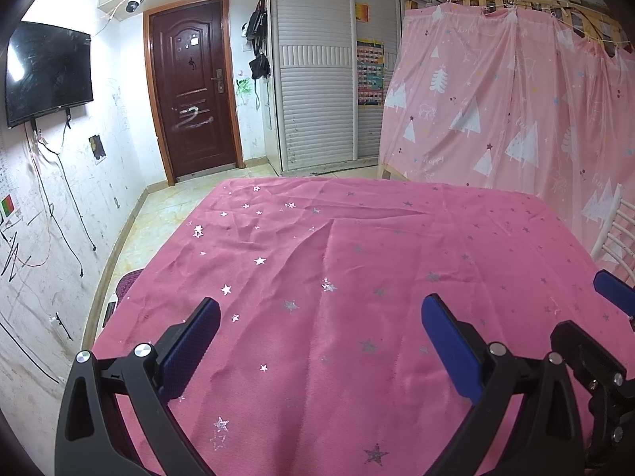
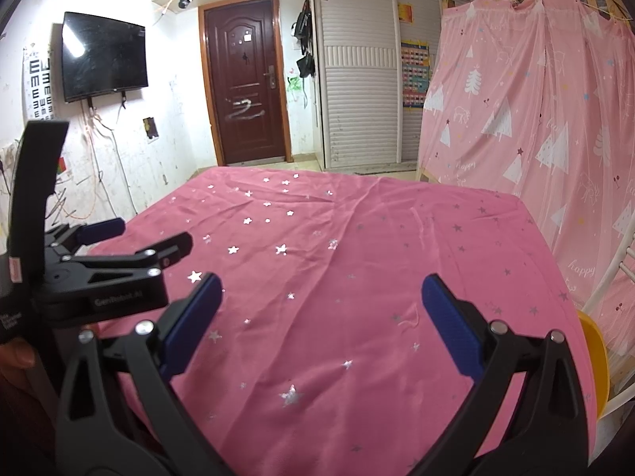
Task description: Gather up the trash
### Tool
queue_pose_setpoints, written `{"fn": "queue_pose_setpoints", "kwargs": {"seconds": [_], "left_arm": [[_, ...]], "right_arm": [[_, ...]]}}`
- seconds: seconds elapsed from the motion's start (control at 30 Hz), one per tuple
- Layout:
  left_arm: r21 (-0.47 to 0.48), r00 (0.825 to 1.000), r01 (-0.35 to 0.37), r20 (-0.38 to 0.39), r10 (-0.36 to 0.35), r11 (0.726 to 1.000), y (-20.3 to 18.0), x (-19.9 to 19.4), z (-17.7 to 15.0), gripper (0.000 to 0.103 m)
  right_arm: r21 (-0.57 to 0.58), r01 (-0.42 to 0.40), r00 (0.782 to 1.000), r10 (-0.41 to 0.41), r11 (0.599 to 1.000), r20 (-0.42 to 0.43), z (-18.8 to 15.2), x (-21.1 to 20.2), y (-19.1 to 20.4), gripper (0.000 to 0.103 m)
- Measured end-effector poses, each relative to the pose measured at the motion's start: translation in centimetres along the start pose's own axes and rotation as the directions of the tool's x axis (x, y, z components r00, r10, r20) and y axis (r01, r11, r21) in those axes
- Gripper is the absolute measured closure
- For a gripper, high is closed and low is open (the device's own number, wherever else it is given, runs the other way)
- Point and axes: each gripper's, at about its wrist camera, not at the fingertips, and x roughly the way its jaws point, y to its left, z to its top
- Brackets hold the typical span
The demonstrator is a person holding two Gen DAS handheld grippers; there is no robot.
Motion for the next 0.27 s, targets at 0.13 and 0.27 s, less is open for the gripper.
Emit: {"fn": "queue_pose_setpoints", "kwargs": {"seconds": [0.13,0.27], "left_arm": [[0.002,1.000,0.003,-0.010,-0.003,1.000,0.05,0.16,-0.10,0.008],[0.003,1.000,0.004,-0.011,-0.004,1.000,0.07,0.17,-0.14,0.008]], "right_arm": [[0.001,-0.001,1.000,0.001,1.000,0.000,-0.01,0.01,-0.03,0.006],[0.003,0.001,1.000,-0.001,1.000,-0.001,-0.02,0.04,-0.20,0.006]]}}
